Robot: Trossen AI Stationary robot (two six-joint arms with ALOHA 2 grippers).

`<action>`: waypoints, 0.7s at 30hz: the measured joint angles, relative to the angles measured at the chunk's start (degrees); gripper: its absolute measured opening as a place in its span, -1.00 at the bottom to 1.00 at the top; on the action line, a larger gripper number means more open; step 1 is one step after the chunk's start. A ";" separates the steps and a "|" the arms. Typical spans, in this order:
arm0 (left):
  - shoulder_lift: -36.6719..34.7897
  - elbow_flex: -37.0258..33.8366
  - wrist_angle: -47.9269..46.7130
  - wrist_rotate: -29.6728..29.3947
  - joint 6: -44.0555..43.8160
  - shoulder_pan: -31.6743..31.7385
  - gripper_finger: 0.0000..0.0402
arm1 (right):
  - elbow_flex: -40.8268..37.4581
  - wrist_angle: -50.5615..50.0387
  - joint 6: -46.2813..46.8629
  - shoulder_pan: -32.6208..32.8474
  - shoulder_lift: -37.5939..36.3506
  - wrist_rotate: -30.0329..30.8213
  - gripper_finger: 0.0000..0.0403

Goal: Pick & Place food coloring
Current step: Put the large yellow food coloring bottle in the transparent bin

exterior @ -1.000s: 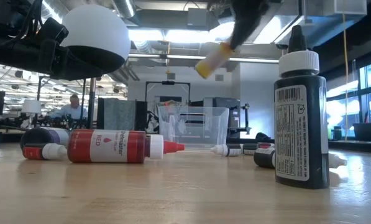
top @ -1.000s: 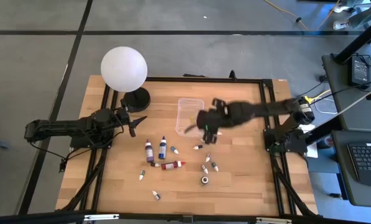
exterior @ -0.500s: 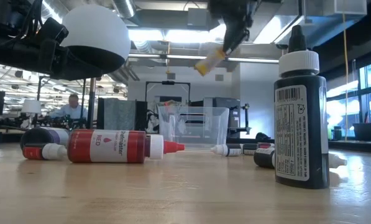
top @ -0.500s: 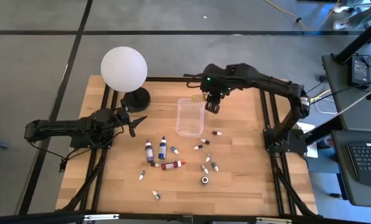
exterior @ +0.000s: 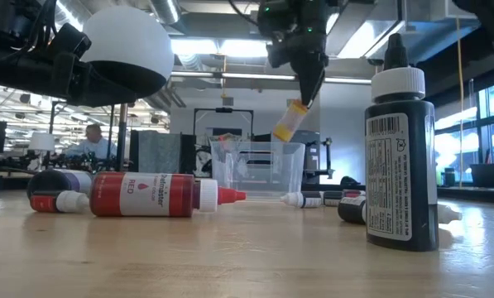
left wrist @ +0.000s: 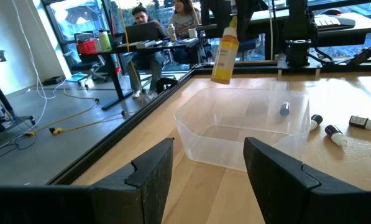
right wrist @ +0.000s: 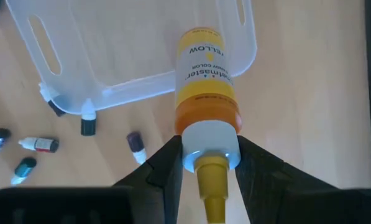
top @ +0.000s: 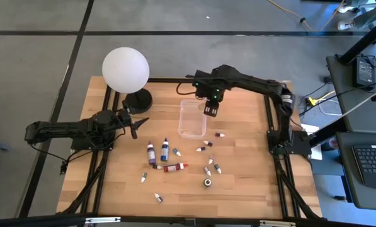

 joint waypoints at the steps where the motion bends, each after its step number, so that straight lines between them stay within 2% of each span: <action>1: 0.00 -0.01 0.00 0.00 0.00 -0.01 -0.03 | 1.84 -0.90 -0.02 0.00 1.14 0.00 -0.35; 6: 0.00 -0.01 0.00 0.00 0.00 -0.02 -0.03 | 11.87 -6.50 0.04 0.00 6.77 -0.52 -0.35; 11: 0.00 -0.02 0.00 0.00 0.00 0.00 -0.03 | 18.82 -6.23 -0.07 0.00 11.02 -5.16 -0.35; 21: 0.00 -0.01 0.00 0.00 -0.02 -0.02 -0.04 | 20.31 -6.13 -0.17 0.04 15.61 -7.04 -0.35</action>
